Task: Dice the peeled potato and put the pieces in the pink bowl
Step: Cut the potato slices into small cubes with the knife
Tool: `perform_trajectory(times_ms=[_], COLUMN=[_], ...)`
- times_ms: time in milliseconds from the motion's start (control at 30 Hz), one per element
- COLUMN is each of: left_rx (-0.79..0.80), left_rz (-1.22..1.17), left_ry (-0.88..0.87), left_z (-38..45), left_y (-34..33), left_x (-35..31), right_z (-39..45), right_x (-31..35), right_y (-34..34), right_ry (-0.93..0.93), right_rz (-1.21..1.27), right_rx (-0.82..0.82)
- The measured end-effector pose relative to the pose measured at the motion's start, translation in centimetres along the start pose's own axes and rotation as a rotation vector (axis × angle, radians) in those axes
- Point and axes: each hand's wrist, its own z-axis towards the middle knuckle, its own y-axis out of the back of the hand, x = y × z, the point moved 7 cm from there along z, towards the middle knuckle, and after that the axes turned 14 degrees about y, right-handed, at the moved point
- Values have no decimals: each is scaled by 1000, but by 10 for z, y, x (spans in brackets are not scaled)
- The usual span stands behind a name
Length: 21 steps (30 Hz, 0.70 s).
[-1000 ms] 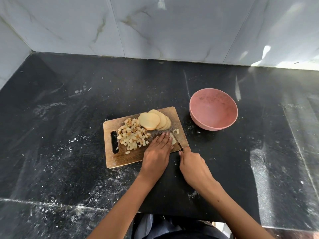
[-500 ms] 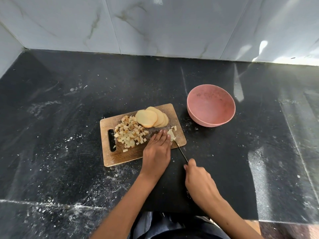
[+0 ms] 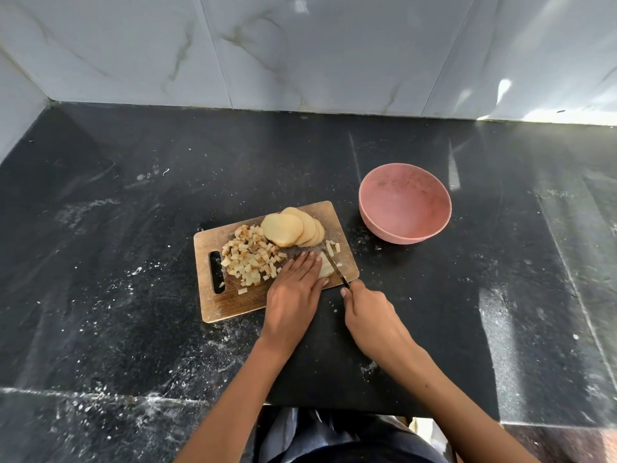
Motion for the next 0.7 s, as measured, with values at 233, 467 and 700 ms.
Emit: perform_trajectory(times_ms=[233,467,700], left_rx=[-96,-123,-104], left_rz=[58,111,142], left_ry=[-66,-13,-1], left_z=[-1,1,0], left_y=[-1,-5,-9], left_x=[-5,-11,-12], right_z=[9,16,-15], right_x=[3,6,-7], right_y=[-8,-16,-23], right_ry=[-77,-125,-103], right_rz=[-33,-93,-86], right_rx=[-9,11,40])
